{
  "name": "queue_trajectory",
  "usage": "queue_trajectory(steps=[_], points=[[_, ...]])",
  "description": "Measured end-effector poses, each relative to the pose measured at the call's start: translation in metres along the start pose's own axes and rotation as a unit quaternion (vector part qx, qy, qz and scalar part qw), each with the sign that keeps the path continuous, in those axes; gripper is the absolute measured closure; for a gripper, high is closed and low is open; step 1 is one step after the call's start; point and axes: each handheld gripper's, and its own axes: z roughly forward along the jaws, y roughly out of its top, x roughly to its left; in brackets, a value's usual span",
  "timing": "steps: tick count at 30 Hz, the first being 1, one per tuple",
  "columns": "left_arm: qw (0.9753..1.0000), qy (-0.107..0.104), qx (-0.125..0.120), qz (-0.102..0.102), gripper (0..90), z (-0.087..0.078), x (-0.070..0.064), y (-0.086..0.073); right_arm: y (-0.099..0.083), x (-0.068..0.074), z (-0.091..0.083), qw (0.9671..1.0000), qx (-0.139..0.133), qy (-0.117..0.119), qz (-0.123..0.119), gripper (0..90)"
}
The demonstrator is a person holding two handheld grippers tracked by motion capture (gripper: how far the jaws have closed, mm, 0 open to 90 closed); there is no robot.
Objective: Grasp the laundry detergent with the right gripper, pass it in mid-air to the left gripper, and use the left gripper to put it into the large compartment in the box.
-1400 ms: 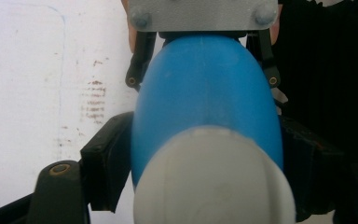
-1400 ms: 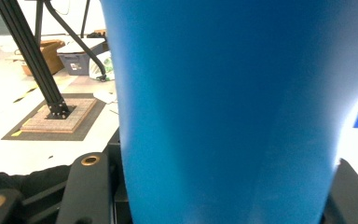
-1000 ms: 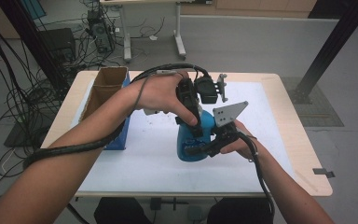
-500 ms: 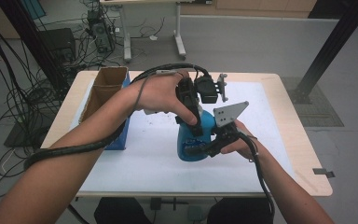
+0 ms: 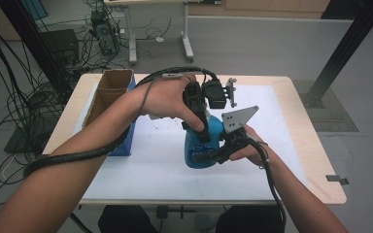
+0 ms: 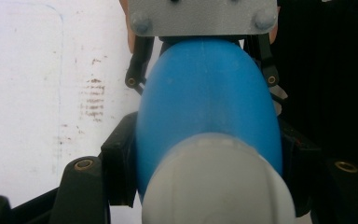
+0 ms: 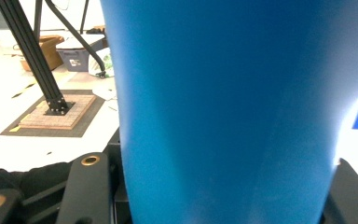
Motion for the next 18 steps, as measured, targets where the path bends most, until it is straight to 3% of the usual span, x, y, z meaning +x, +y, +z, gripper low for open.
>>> queue_trajectory(steps=[18], points=[[1.0,0.001,-0.001,0.0,37.5,-0.0004,0.0006,0.0011,0.0004,-0.0003,-0.0011,1.0,-0.002,-0.002,0.0,42.1]])
